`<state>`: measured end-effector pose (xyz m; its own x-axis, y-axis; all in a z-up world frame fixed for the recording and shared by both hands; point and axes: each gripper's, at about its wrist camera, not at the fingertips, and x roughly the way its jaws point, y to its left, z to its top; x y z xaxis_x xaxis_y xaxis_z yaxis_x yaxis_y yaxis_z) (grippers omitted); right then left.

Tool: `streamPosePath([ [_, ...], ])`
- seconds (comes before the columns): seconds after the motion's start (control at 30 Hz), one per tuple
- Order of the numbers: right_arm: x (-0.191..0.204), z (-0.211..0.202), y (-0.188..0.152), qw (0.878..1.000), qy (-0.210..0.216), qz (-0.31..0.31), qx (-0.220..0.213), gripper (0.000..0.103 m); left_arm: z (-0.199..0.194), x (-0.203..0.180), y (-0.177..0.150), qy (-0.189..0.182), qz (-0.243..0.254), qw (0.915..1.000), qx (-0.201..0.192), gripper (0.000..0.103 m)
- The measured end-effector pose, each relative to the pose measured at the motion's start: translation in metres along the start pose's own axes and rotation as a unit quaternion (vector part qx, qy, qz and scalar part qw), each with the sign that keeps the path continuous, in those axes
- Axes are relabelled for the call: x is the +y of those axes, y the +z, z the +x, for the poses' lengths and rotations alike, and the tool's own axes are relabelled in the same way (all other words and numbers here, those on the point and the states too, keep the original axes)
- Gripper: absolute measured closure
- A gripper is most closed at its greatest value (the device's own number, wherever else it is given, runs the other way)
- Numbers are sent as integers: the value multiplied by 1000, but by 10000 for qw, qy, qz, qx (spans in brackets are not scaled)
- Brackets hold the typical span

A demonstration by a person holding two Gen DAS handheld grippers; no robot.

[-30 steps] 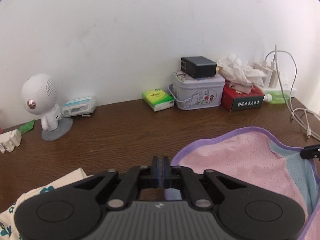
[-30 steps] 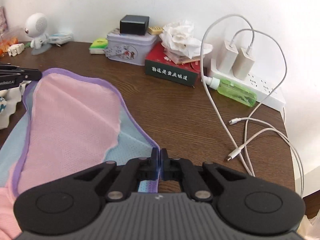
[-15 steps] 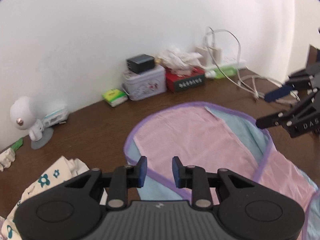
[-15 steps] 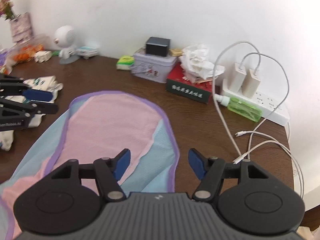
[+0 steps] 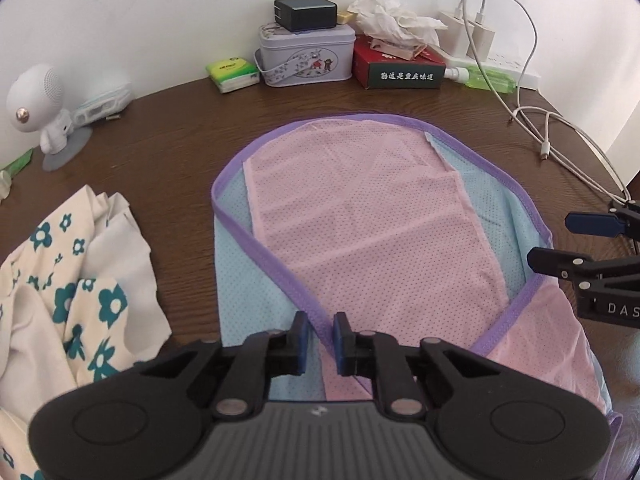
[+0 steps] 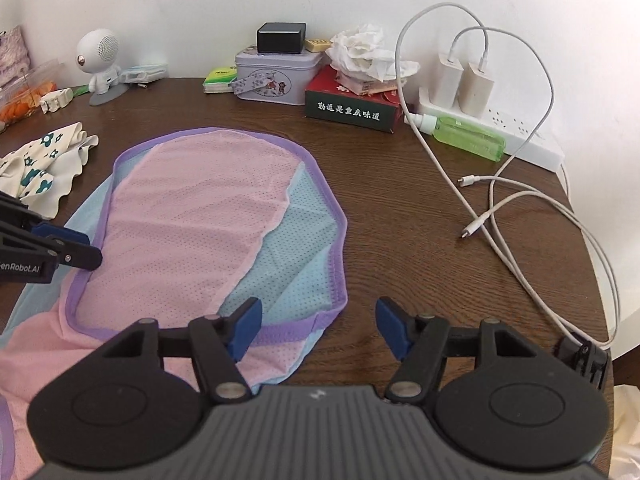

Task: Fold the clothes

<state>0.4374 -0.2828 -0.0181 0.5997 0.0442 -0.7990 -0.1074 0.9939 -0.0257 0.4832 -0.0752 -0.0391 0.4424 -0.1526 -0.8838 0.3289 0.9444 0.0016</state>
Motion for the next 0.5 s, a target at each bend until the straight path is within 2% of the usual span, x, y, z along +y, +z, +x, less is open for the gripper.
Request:
streamPosePath([
  [0.03,0,3,0,10000,28,57,27,42,-1,0,-1,12,-19,10000,-23,99],
  [0.1,-2,8,-1,9998,76,169,87,57,-2,0,-2,37,-56,10000,-69,101],
  [0.13,-3,10,-1,9997,93,212,97,70,-4,2,-2,51,-68,9999,-129,101],
  [0.2,-5,11,-1,9995,153,277,93,84,-12,7,-1,73,-123,9995,-265,101],
  [0.23,-5,12,-1,9995,155,268,105,94,-17,11,1,81,-167,9992,-341,101],
  [0.33,-3,12,0,9998,75,106,131,97,-29,24,7,209,-328,9977,-562,101],
  [0.43,-1,12,0,9999,58,76,120,97,-32,40,15,491,-465,9951,-726,101],
  [0.5,-2,11,0,9998,83,121,110,96,-26,49,19,457,-585,9947,-711,101],
])
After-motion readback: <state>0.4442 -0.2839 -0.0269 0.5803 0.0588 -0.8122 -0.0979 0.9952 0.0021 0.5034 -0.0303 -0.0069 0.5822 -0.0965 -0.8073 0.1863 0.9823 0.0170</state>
